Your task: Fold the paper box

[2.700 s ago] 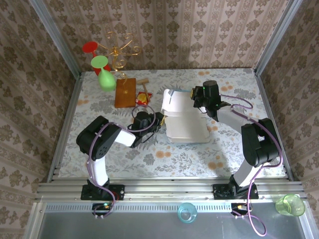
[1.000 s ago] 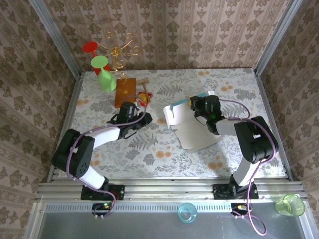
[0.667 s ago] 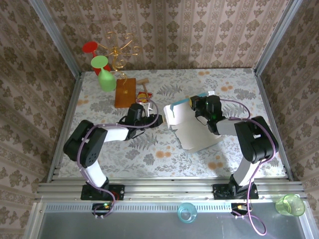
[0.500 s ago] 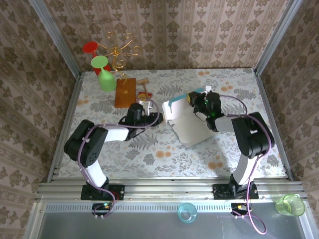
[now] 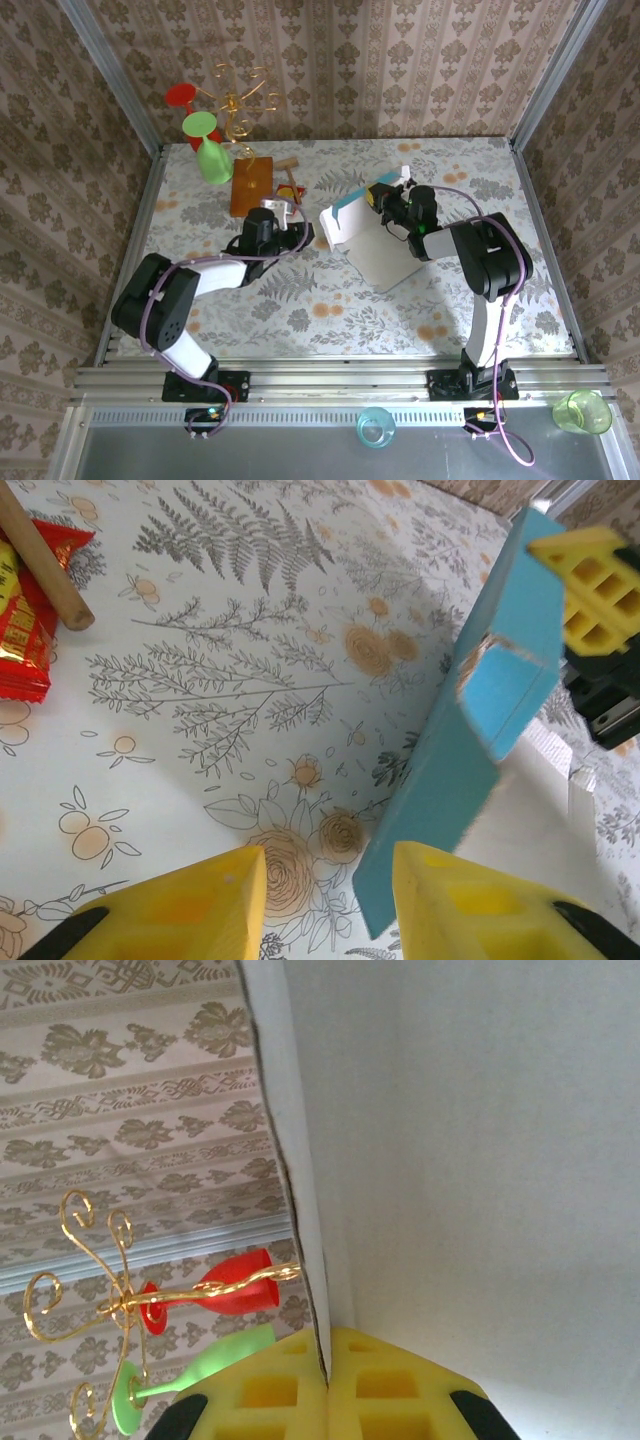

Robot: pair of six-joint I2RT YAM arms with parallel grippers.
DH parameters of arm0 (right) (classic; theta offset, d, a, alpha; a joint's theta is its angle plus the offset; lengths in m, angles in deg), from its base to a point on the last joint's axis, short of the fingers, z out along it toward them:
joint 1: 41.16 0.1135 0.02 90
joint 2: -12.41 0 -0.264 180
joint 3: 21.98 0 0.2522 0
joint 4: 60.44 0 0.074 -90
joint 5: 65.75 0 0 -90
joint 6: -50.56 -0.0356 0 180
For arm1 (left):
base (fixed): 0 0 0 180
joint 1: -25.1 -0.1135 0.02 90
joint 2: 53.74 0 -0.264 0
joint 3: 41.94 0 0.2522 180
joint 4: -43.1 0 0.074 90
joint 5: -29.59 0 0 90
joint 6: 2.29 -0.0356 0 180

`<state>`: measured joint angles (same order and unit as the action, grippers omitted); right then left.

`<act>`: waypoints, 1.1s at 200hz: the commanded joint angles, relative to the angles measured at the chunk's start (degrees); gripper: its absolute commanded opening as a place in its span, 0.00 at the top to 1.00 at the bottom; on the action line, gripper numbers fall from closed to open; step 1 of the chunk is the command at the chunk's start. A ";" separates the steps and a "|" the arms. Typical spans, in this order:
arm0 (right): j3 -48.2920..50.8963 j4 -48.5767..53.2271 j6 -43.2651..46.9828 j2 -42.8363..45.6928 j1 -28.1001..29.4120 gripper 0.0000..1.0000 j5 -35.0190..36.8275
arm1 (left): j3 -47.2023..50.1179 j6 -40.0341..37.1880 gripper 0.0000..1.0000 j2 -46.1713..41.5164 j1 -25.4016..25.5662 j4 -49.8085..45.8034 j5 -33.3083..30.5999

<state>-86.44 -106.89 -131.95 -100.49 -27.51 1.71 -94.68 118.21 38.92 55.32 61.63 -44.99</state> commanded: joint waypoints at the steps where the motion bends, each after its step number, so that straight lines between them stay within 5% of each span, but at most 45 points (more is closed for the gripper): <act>1: 0.32 -4.06 0.40 -0.02 -0.31 1.00 -2.27 | -1.11 -2.94 0.62 2.90 -0.16 1.98 3.03; 26: 0.55 -5.68 0.14 0.52 -0.38 1.00 -3.19 | -2.57 -4.53 0.62 5.00 1.35 3.36 4.67; 83: -5.33 -13.17 -1.61 -4.98 -0.67 1.00 -8.06 | 1.36 -3.84 0.62 -0.08 0.25 3.41 -2.13; 220: -2.43 -7.46 2.47 -6.94 -1.09 1.00 -10.94 | 0.32 -7.48 0.61 0.72 -1.04 -1.00 0.69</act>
<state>-88.97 -116.77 -130.90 -106.00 -28.41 -7.74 -93.80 112.95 39.36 54.62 61.46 -45.67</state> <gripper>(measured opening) 0.043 0.390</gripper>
